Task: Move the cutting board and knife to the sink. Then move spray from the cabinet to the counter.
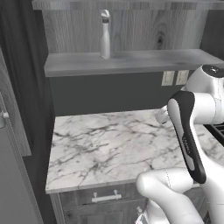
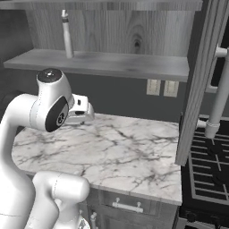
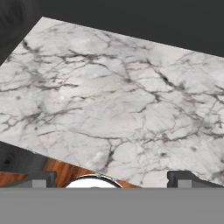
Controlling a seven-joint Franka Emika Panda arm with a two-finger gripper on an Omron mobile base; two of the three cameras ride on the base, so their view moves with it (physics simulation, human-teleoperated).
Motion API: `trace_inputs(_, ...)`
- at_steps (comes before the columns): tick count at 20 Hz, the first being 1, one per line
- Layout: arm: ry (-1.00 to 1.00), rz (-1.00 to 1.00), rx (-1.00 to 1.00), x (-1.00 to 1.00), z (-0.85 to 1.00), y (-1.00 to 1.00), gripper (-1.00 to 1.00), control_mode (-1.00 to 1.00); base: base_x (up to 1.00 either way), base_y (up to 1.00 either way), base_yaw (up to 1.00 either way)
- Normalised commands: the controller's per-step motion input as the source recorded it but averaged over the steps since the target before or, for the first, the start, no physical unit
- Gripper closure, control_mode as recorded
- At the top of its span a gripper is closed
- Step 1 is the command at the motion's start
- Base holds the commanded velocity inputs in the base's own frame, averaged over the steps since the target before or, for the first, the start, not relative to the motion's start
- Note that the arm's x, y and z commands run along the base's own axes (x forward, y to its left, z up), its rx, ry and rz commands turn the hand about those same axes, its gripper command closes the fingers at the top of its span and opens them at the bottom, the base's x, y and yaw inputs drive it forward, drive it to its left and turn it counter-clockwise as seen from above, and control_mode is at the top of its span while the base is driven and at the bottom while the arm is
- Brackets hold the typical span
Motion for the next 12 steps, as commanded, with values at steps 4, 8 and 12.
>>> trace_inputs(4, 0.0, 0.0, 0.0, 0.0, 0.0, 0.0, -1.0, 1.0, 0.0, 0.0, 0.0)
trace_inputs(8, 0.0, 0.0, 0.0, 0.0, 0.0, 0.0, -1.0, 1.0, 0.0, 0.0, 0.0)
trace_inputs(12, 0.0, 0.0, 0.0, 0.0, 0.0, 0.0, -1.0, 1.0, 0.0, 0.06, 0.0)
